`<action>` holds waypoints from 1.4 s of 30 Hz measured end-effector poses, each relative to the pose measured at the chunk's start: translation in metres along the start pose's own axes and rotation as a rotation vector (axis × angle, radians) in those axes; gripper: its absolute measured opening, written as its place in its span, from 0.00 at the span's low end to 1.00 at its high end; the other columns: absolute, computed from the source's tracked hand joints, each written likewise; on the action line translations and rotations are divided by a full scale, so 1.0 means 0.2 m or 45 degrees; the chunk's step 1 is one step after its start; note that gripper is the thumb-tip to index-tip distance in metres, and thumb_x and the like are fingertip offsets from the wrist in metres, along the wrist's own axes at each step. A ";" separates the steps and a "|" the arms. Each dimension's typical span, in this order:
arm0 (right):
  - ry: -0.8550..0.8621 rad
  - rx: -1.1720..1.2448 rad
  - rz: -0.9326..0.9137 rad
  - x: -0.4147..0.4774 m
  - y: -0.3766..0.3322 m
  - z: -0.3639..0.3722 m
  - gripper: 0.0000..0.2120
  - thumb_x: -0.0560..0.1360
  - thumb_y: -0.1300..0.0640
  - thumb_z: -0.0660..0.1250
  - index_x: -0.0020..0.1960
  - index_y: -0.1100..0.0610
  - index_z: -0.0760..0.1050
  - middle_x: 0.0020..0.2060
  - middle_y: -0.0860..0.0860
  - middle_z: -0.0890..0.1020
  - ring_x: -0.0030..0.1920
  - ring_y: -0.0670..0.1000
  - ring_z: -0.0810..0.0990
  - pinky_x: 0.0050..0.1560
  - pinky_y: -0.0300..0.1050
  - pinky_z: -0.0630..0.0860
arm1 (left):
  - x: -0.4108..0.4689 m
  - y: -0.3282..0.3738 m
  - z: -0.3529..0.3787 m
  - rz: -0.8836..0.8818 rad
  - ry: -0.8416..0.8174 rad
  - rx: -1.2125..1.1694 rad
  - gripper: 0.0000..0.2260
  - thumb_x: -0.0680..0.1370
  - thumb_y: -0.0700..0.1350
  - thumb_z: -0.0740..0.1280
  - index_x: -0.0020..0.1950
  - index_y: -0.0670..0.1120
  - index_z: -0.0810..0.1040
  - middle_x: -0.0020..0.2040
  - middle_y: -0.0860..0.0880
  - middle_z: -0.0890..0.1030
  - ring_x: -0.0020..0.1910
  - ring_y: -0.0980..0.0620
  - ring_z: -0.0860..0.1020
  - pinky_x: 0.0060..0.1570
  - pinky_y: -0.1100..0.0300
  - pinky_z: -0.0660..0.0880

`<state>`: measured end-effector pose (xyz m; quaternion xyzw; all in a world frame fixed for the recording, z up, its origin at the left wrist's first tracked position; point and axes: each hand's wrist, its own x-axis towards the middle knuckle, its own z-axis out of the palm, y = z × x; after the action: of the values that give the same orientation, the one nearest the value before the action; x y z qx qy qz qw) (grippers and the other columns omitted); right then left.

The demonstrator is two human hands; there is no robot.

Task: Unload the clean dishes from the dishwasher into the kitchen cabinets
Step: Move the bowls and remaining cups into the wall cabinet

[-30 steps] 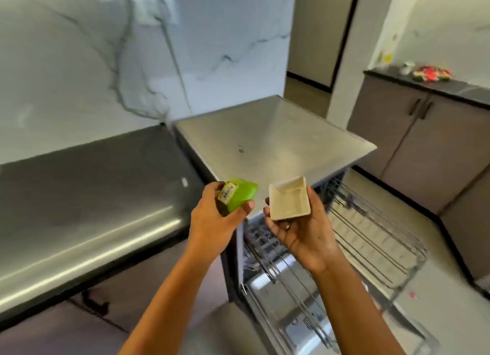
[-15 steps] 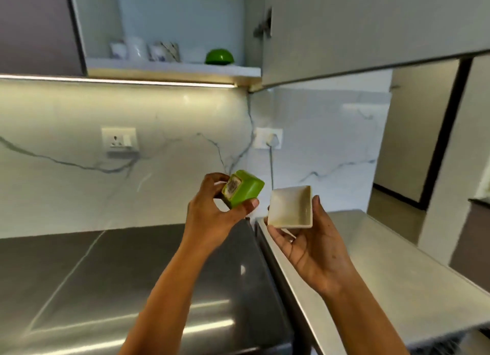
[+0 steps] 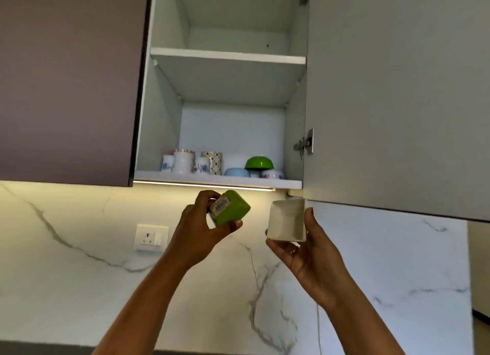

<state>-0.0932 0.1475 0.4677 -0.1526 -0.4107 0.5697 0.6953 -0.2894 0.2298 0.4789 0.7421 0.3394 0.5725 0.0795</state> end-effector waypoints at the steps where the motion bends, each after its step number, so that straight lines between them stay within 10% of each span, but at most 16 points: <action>1: 0.022 -0.102 -0.055 0.06 -0.02 0.03 0.29 0.69 0.47 0.68 0.67 0.55 0.70 0.62 0.62 0.76 0.56 0.62 0.79 0.48 0.55 0.81 | 0.07 -0.02 -0.01 0.027 0.001 0.016 0.25 0.67 0.57 0.73 0.59 0.54 0.67 0.55 0.52 0.76 0.54 0.54 0.74 0.43 0.70 0.69; 8: -0.012 -1.792 -0.931 0.66 -0.18 0.24 0.18 0.80 0.49 0.57 0.70 0.47 0.64 0.61 0.52 0.73 0.58 0.50 0.73 0.55 0.40 0.72 | 0.62 -0.14 -0.10 0.206 0.015 0.181 0.31 0.66 0.66 0.68 0.63 0.54 0.67 0.56 0.47 0.77 0.54 0.47 0.76 0.53 0.49 0.76; 13: 0.013 -2.563 -0.696 1.12 -0.24 0.21 0.21 0.80 0.46 0.56 0.72 0.48 0.60 0.65 0.59 0.69 0.64 0.60 0.70 0.66 0.56 0.68 | 0.96 -0.20 -0.05 0.254 -0.198 0.368 0.27 0.74 0.59 0.66 0.69 0.50 0.64 0.64 0.43 0.74 0.63 0.44 0.69 0.59 0.50 0.71; 18: 0.039 -2.668 -0.328 1.26 -0.25 0.22 0.20 0.81 0.51 0.56 0.71 0.56 0.61 0.58 0.62 0.74 0.54 0.59 0.75 0.57 0.51 0.72 | 1.11 -0.28 0.05 0.233 -0.478 0.412 0.25 0.77 0.59 0.61 0.71 0.49 0.64 0.64 0.42 0.75 0.61 0.42 0.72 0.60 0.48 0.71; 29: 0.044 -2.680 0.247 1.31 -0.26 0.25 0.19 0.81 0.52 0.57 0.71 0.49 0.63 0.65 0.55 0.70 0.66 0.56 0.68 0.70 0.51 0.62 | 1.15 -0.30 0.04 0.201 -0.850 0.438 0.20 0.81 0.49 0.58 0.74 0.49 0.63 0.73 0.46 0.65 0.71 0.46 0.64 0.69 0.57 0.59; 42: 0.034 -2.346 0.128 1.33 -0.23 0.24 0.14 0.77 0.71 0.49 0.50 0.55 0.68 0.37 0.50 0.66 0.38 0.46 0.65 0.40 0.35 0.63 | 1.19 -0.31 0.06 0.207 -0.833 0.583 0.21 0.82 0.38 0.53 0.75 0.50 0.61 0.73 0.44 0.65 0.70 0.45 0.65 0.67 0.57 0.61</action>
<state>-0.0946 0.3658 0.6333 -0.6700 -0.6867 0.0454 0.2783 -0.2763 0.4222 0.6332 0.9080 0.3552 0.2203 -0.0294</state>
